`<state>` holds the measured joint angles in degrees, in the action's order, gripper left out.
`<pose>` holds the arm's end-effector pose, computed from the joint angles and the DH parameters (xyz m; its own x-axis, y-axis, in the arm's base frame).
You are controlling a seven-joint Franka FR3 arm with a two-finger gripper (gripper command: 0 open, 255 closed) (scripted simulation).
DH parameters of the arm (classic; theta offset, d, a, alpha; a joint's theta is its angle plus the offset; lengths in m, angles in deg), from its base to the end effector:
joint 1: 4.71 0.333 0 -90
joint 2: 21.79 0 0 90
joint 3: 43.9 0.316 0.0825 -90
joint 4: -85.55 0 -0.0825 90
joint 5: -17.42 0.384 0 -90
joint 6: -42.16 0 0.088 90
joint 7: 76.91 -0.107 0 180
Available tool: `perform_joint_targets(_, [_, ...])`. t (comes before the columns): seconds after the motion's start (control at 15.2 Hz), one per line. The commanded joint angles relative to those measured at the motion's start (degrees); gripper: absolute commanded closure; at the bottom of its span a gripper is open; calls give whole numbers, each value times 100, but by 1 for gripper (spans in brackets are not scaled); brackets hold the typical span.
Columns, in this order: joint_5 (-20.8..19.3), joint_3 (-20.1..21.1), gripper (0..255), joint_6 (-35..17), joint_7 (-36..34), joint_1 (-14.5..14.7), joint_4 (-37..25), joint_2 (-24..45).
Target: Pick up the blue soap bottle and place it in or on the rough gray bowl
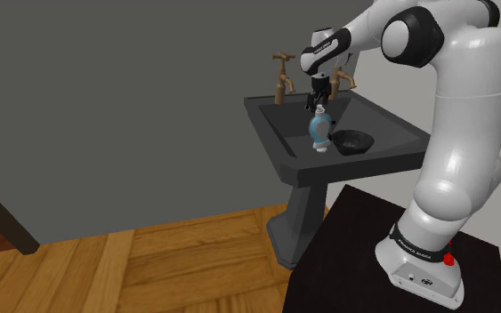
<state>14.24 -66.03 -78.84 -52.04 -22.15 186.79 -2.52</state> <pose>0.5061 -0.3961 0.3888 0.9767 -0.2092 -0.0477 -0.1987 -0.9656 0.1677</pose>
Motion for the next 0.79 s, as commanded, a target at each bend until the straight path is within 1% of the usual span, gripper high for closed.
perform_joint_targets(0.0, [27,4,0,-118,21,-26,42,75])
perform_joint_targets(0.53, [33,6,0,-155,25,-32,61,94])
perform_joint_targets(0.59, [33,6,255,-155,25,-32,61,94])
perform_joint_targets(0.73, [33,6,255,-155,25,-32,61,94])
